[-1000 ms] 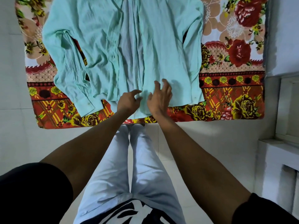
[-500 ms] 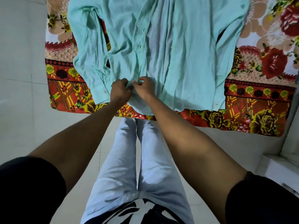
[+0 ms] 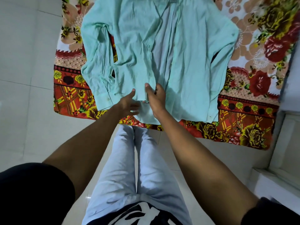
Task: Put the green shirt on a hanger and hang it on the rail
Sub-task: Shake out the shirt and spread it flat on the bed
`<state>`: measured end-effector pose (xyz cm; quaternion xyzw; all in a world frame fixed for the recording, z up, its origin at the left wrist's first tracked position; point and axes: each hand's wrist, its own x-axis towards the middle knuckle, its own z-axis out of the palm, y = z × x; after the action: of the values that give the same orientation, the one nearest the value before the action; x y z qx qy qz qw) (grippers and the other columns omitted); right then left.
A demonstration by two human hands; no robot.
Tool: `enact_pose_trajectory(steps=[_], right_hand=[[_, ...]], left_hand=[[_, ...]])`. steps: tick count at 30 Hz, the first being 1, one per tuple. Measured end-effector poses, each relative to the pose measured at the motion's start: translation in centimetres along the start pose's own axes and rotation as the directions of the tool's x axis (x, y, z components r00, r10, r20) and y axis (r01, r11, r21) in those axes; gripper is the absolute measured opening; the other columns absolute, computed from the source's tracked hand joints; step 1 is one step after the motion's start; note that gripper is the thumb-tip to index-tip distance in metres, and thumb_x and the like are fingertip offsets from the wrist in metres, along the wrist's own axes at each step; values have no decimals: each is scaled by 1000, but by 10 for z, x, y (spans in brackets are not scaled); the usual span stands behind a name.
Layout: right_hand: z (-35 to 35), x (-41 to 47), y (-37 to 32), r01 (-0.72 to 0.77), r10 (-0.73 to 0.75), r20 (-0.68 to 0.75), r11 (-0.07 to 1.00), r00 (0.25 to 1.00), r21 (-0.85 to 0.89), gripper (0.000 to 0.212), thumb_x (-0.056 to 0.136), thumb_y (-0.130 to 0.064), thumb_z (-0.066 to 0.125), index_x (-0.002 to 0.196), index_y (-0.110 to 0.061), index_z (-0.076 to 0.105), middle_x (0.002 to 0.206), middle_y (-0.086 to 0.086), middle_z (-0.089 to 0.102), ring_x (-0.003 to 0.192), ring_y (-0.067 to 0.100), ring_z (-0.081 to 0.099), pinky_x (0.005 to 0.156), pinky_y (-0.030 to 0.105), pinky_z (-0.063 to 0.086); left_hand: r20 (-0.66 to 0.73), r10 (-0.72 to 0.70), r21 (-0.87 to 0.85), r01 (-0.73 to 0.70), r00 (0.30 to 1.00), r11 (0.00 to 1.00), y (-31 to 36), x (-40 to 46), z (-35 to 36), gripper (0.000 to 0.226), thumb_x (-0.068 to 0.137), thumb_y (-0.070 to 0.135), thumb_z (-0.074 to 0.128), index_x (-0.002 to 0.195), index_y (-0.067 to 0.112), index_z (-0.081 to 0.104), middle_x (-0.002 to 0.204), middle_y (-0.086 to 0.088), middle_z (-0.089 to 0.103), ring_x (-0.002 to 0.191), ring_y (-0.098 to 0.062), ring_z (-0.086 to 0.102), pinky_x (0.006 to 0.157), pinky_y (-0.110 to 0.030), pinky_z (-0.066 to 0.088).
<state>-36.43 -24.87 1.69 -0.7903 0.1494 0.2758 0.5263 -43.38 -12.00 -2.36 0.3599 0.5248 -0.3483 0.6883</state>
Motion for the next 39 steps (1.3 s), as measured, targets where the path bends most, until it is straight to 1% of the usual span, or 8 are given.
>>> enact_pose_trajectory(steps=[7,10,14,17,21,31,34,39], right_hand=[[-23,-10,-8,187,-191,-132,982,973,-41,26,101,-31,63,87,-9,63,71,-6,59,63,5,52,62,22,45],[-33,-18,-3,196,-207,-160,977,965,-85,29,103,-27,61,80,-10,57,65,-10,54,58,0,49,57,15,39],[-47,-26,18,107,-159,-141,941,977,-321,34,105,-33,54,79,-10,55,62,-6,51,56,8,48,57,28,37],[-55,-27,39,-52,-2,-91,813,996,-580,36,105,-35,48,77,-13,55,75,8,61,73,30,59,63,33,38],[-61,-30,55,-104,92,-56,681,994,-725,41,105,-36,43,91,-8,69,95,15,72,90,37,67,70,38,51],[-65,-30,65,-62,109,15,671,994,-739,40,100,-31,54,63,-17,45,82,16,66,80,35,63,62,33,39],[-63,-28,65,-76,113,2,684,994,-725,18,97,-27,59,93,-15,71,103,11,74,97,34,69,70,34,51],[-54,-17,47,-25,-1,-39,747,999,-664,34,97,-23,61,129,-16,65,127,9,65,115,31,64,90,43,56]], left_hand=[[-30,110,-618,-105,994,779,17,-1,25,45,98,34,67,131,5,58,120,-17,68,106,-33,68,86,-49,58],[-275,114,-701,-280,955,655,16,-4,18,34,93,7,72,124,0,61,115,-17,71,98,-33,71,83,-55,60],[-529,291,-157,-429,797,890,-2,-29,8,11,91,7,69,85,4,60,88,-20,65,65,-22,68,54,-36,59],[-521,481,421,-277,705,863,-29,-25,-14,18,77,16,70,79,1,60,78,-16,63,70,-30,66,62,-44,60],[-507,474,547,-156,720,822,-45,-23,-29,20,67,21,64,74,6,53,77,-15,61,78,-39,69,68,-50,62],[-522,480,706,42,705,707,-37,-38,-22,46,77,24,73,112,1,55,109,-20,66,99,-43,66,77,-46,56],[-441,602,826,38,666,562,-34,-45,-12,49,81,19,70,118,1,44,108,-23,64,97,-46,64,73,-45,48],[-91,804,919,-261,587,295,-15,-38,14,36,83,15,63,113,7,46,92,-16,62,82,-43,62,63,-38,42]])
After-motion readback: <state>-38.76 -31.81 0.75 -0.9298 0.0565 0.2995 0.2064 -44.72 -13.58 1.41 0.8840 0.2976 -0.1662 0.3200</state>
